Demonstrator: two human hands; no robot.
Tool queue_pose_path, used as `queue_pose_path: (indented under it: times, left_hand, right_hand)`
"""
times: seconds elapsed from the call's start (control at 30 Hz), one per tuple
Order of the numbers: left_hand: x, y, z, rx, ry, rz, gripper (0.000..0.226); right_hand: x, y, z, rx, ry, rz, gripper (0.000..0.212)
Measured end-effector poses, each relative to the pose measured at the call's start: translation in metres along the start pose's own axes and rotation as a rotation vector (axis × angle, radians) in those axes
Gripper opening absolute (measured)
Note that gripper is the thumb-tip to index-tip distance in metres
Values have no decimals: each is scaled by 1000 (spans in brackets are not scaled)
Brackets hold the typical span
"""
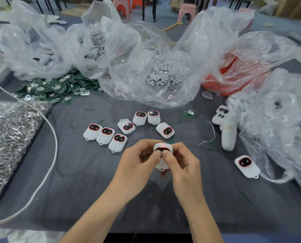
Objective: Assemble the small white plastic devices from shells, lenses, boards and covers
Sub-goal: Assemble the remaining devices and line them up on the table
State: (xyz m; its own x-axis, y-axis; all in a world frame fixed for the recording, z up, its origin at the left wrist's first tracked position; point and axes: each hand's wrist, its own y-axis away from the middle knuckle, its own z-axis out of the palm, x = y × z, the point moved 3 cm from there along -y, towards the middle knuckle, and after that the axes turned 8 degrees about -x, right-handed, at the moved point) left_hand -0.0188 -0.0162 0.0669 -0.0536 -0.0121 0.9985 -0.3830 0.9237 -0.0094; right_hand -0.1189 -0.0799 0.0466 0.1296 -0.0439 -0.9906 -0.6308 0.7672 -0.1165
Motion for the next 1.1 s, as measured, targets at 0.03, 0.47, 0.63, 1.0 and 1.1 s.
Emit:
queue_pose_path:
  times: [0.03,0.47,0.63,1.0,1.1]
  left_hand:
    - [0,0,-1,-2,-2,2,23]
    - [8,2,-2,-48,88,3,25]
    - [8,3,-2,-39,116,13,21]
    - [12,4,-2,-109,94,-18,22]
    - [11,4,-3,-108,78,-25,23]
  right_hand:
    - [0,0,0,-18,-16,4,14]
    - [4,3,-1,-44,-163,-9,18]
    - [4,4,0,-40,-181,-29,16]
    - [-4,1,-5,-55,-39,-3,28]
    - [-6,0,-6,-42,-22,16,23]
